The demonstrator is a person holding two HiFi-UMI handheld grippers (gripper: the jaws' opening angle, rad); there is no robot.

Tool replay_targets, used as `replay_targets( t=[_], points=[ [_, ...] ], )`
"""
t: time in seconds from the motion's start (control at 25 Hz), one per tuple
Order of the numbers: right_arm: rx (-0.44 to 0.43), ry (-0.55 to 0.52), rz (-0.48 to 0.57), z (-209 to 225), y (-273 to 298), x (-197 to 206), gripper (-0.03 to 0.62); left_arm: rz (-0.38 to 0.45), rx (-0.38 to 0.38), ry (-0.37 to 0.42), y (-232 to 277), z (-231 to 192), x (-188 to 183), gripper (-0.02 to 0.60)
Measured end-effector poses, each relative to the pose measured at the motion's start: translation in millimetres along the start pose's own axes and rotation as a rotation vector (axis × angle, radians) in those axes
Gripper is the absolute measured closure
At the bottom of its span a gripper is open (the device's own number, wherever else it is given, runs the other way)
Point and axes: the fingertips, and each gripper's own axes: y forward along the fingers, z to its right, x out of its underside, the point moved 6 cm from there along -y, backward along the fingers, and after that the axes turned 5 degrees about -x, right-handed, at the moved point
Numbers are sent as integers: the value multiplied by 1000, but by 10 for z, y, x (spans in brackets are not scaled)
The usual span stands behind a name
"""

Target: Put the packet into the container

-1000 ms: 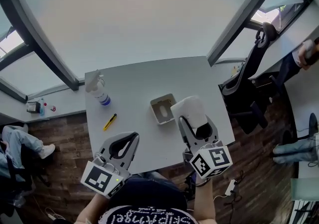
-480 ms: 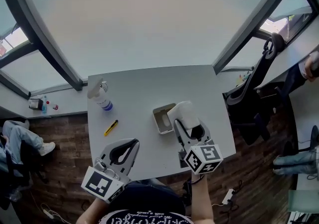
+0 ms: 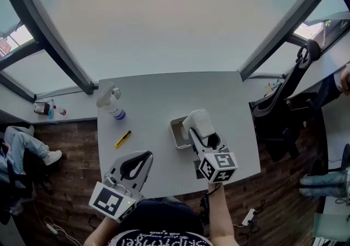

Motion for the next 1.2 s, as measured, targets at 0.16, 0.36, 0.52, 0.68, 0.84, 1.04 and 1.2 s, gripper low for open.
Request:
replay_targets(
  t=[0.16,0.36,0.52,0.68,0.84,1.04,1.2],
  points=[
    [-5,4,-24,37,97,112,319,0,-12,-2,1,-33,-3,574],
    [2,2,-54,121,247,294,319,-4,-20,-2,5,-53,6,574],
    [-8,19,-77,171,329,402,319,-3,-23,9,21,-42,-4,574],
    [-9,28,-105,177,375,513,319,0,-26,7,23,-43,-13,574],
    [-8,26,-128,182,420,587,319,2,-32,-3,14,-50,-18,574],
    [-5,5,-151,197,503,654,319,3,-41,5,-3,-79,-11,574],
    [-4,-33,-169,183,540,649,319,5,-42,3,-7,-85,-12,574]
  ],
)
